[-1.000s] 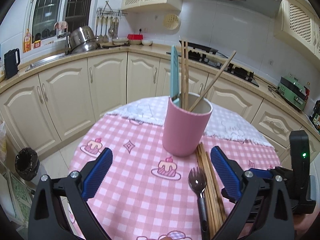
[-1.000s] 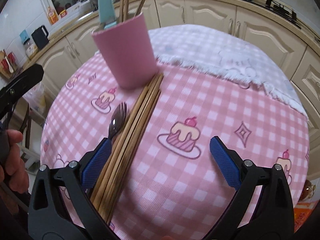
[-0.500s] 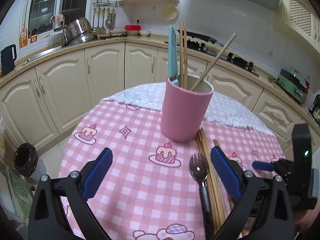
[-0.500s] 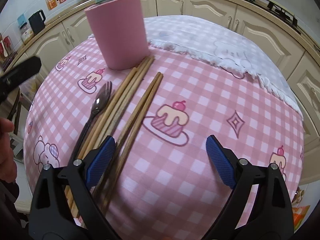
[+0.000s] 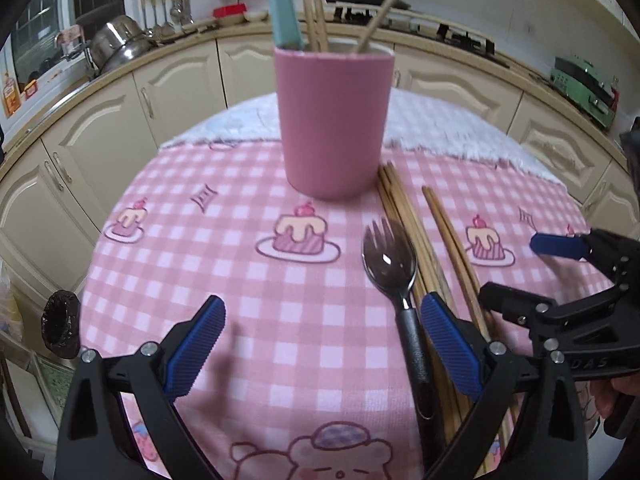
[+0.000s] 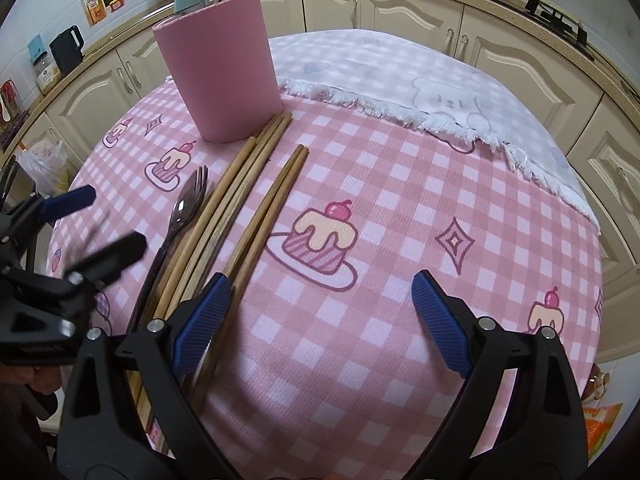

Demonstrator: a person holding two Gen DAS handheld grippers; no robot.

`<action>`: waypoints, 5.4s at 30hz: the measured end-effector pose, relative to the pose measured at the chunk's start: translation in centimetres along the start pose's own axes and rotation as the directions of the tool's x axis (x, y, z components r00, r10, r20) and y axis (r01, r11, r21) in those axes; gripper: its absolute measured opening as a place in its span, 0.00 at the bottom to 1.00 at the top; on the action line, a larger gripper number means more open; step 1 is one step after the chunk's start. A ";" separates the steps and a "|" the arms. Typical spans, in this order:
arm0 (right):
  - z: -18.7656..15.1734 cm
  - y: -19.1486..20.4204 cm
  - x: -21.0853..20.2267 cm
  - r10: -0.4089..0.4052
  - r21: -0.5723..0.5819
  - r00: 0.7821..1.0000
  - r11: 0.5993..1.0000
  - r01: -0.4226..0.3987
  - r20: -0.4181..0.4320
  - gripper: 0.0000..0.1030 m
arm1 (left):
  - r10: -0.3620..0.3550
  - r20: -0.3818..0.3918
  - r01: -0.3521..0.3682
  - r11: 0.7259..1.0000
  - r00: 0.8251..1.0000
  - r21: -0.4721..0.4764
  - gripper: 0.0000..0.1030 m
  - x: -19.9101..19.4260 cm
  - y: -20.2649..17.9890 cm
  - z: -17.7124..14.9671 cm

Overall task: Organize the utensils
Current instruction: 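Grasp the black-handled fork with the left tool while the right tool grasps a chopstick, then lift fork and chopstick, lower both into the pink cup and open both tools, then withdraw both tools from the cup back over the remaining chopsticks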

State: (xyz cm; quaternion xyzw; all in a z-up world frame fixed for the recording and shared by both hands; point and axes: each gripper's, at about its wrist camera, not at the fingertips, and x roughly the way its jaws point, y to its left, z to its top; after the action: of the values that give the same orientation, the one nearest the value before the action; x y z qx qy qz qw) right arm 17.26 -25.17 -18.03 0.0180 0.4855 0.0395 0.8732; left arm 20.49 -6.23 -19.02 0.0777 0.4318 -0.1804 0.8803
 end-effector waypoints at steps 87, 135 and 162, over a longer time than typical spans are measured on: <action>3.7 -1.3 -8.4 0.298 -0.007 0.860 0.946 -0.325 0.414 0.05 | -0.162 0.290 0.158 0.987 0.943 0.036 0.31 -6.0 0.9 4.1; 18.8 1.5 -11.3 0.289 -0.135 0.711 0.954 -0.266 0.640 0.06 | -0.084 0.543 0.089 0.996 0.835 0.019 0.32 -6.3 3.2 17.8; 12.5 -2.2 -13.7 0.101 0.082 0.778 0.978 -0.192 0.620 0.95 | 0.081 0.499 -0.045 0.995 0.863 -0.084 0.92 -11.1 3.4 12.4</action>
State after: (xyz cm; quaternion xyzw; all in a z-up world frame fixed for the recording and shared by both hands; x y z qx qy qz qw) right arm 20.80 -28.49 -0.04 0.1288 0.1749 0.0652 0.9739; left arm 24.62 -3.94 -2.72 0.0114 0.1917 -0.1505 0.9698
